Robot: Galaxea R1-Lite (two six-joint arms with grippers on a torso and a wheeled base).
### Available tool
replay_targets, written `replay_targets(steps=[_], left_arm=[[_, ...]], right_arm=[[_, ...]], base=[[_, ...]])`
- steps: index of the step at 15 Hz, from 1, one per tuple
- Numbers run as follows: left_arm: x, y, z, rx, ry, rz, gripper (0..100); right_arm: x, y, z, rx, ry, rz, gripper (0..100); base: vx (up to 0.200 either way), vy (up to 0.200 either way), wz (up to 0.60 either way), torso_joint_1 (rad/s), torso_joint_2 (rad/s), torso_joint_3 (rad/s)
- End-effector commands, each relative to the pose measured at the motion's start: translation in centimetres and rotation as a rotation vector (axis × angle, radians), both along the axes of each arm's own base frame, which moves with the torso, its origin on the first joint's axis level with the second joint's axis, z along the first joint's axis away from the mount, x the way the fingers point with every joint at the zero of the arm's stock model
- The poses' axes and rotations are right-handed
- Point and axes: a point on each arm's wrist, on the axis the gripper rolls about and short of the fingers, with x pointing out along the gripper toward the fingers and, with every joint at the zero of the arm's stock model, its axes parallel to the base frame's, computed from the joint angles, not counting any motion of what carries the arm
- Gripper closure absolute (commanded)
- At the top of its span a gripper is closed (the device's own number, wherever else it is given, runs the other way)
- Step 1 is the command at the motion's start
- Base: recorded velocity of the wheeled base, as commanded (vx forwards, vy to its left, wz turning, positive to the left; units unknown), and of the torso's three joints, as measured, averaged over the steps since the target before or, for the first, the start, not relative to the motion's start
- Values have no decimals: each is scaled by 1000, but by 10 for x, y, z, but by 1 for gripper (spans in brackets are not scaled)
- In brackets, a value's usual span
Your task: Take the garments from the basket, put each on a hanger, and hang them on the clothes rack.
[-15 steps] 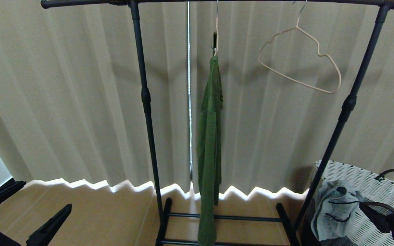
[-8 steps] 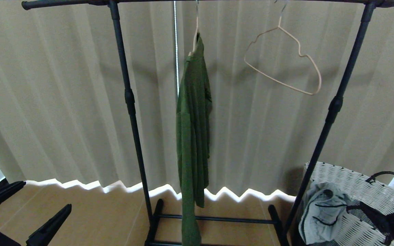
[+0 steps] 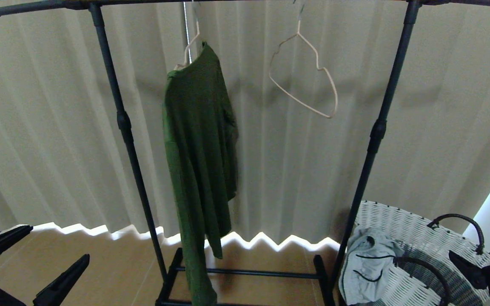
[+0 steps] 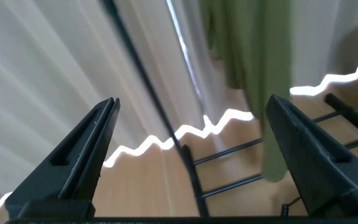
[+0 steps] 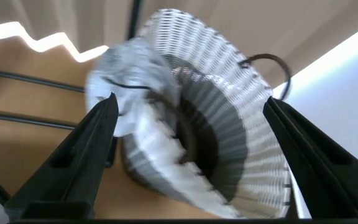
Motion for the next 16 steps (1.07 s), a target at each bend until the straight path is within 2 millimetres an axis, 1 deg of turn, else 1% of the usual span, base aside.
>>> replay_targets(steps=[1,8,16], left_arm=[[0,0,-1,3,2,-3,0],[0,0,0,4,0,-3,0],[7,0,1,4,22,1,0]], right_arm=[[0,0,0,0,0,0,0],[0,0,0,0,0,0,0],[-1,0,-1,-1,2,-3,0]], base=[[0,0,0,0,0,0],[0,0,0,0,0,0],[0,0,0,0,0,0]])
